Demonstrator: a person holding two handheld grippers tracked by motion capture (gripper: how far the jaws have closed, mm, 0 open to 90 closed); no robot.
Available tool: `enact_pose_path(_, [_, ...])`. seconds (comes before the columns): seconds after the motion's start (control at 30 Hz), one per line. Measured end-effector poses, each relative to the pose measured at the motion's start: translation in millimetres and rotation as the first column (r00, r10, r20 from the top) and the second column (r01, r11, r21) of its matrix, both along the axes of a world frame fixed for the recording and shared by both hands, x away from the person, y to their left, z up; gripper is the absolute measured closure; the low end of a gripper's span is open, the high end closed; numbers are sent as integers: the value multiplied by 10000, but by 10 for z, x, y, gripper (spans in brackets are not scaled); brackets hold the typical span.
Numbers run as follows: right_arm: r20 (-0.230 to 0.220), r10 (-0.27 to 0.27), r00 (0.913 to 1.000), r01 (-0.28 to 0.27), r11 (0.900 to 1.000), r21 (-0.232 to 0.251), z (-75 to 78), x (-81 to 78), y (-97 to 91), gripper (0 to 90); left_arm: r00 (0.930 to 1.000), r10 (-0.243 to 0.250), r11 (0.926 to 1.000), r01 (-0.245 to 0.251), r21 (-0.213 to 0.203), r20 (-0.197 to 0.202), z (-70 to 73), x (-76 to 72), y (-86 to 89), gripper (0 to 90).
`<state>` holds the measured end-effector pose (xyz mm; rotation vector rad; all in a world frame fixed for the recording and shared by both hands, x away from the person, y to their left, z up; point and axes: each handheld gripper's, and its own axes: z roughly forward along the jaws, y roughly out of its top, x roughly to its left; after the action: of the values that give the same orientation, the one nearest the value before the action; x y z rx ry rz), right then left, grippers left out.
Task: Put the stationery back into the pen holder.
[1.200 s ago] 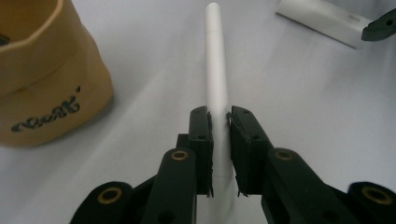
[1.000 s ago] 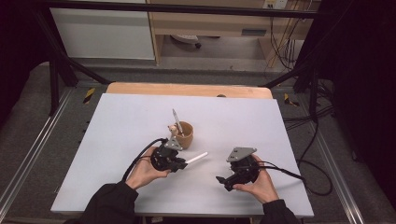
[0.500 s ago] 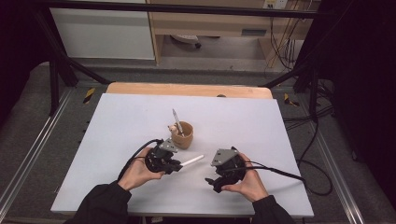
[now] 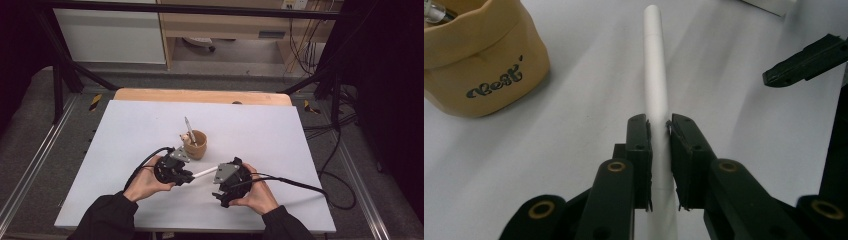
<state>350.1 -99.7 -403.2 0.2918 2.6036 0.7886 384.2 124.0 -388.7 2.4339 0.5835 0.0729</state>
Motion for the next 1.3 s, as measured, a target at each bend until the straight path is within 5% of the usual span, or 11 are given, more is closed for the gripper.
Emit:
enact_pose_path(0.23, [500, 480, 9976, -462, 9982, -370, 7, -26, 38, 163, 9998, -173, 9998, 173, 65, 52, 33, -11, -69, 784])
enact_pose_path(0.63, [1293, 1488, 9804, -1352, 9849, -1084, 5, -68, 24, 313, 9987, -500, 9985, 500, 223, 4, 88, -29, -269, 784])
enact_pose_path(1.3, [2528, 3055, 9180, -2511, 9413, -2258, -45, -106, -11, 642, 9934, -1135, 9915, 1142, 626, -141, 119, -65, -644, 784])
